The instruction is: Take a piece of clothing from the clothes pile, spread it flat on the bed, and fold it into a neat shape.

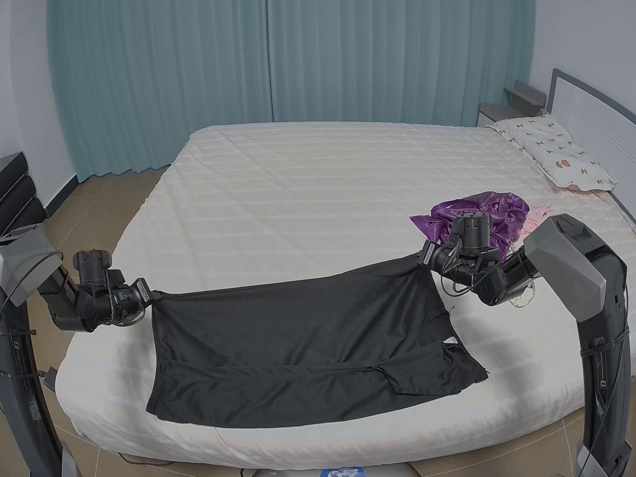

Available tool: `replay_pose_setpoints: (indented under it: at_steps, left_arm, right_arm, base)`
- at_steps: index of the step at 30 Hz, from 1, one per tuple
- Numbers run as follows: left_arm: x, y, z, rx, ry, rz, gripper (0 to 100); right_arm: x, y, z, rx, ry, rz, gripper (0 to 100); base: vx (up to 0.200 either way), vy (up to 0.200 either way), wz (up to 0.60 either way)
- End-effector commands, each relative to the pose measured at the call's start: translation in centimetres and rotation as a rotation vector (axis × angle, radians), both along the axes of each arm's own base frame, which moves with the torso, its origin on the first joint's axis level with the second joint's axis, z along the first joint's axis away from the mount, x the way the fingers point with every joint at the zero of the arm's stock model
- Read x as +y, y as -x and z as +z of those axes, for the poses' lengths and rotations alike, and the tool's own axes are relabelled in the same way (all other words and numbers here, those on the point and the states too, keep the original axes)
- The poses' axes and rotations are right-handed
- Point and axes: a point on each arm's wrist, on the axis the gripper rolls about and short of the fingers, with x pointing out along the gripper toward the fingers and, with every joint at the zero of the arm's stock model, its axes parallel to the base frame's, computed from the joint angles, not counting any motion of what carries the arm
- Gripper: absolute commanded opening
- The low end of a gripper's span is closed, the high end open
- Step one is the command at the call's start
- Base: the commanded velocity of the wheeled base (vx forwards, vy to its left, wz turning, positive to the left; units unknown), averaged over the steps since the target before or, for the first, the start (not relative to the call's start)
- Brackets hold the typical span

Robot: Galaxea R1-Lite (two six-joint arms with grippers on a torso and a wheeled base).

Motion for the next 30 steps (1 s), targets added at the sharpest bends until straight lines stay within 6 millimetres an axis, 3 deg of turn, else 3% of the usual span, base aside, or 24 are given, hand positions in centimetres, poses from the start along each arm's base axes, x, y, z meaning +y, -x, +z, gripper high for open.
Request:
replay_pose_setpoints:
  at_steps: [1,5,15,22,30]
  left_arm:
    - [-0.1,0.0,0.2,-0.004,-0.008,0.007,0]
    - [-0.3,0.1,0.3,-0.002,-0.010,0.004,0]
    - [-0.7,1.1,0.2,0.020,-0.040,0.001,0]
    - [-0.8,1.6,0.5,0.015,-0.074,-0.023,0]
    - [-1.0,2.5,0.7,0.019,-0.098,-0.046,0]
  right_arm:
    - [0.0,0.3,1.0,-0.018,-0.006,0.002,0]
    - [-0.6,0.6,1.5,-0.019,-0.007,-0.011,0]
    - [-1.0,1.8,0.6,-0.001,-0.015,-0.020,0]
    - [-1.5,2.8,1.4,0.009,-0.024,-0.019,0]
    - [-2.7,5.7,1.3,0.055,-0.049,0.002,0]
  base:
    - [0.000,0.000,0.00]
    - [0.000,0.000,0.00]
    - [0.000,0.000,0.00]
    - [0.000,0.000,0.00]
    - [0.000,0.000,0.00]
